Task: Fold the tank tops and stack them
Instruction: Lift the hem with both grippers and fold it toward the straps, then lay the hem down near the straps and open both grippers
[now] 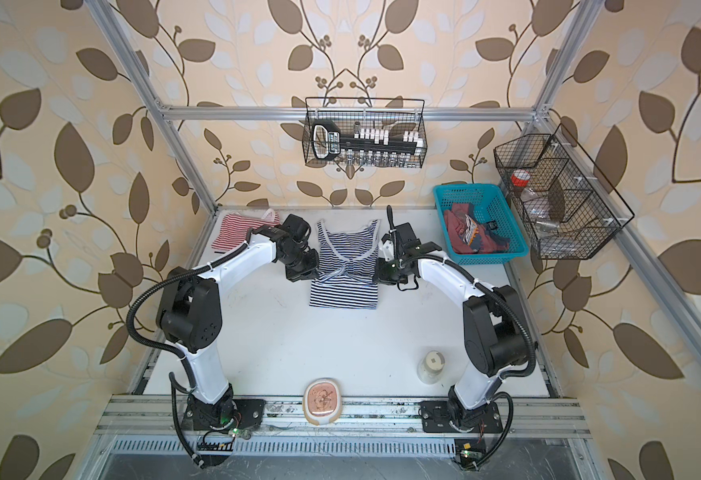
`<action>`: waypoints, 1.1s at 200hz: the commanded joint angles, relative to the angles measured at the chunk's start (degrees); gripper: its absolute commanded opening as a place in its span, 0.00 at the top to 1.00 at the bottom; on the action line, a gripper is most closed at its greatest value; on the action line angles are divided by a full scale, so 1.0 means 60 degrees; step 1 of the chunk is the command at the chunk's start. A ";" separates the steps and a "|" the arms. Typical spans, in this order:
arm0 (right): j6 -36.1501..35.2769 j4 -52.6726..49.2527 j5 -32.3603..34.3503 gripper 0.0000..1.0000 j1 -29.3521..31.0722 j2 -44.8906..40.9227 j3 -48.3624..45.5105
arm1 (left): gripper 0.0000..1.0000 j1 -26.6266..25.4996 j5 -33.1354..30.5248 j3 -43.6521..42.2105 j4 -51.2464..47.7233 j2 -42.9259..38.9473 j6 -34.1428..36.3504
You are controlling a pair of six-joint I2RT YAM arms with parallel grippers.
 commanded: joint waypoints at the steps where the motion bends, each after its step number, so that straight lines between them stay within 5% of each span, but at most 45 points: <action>1: -0.0246 -0.0043 -0.0349 1.00 -0.0080 0.0460 0.0443 | 1.00 0.0229 0.0265 0.0632 -0.0065 0.0310 0.0270; 220: 0.0121 0.0480 -0.0783 1.00 -0.0633 0.2595 0.1795 | 1.00 0.0816 0.0713 0.2942 -0.0356 0.2615 0.0465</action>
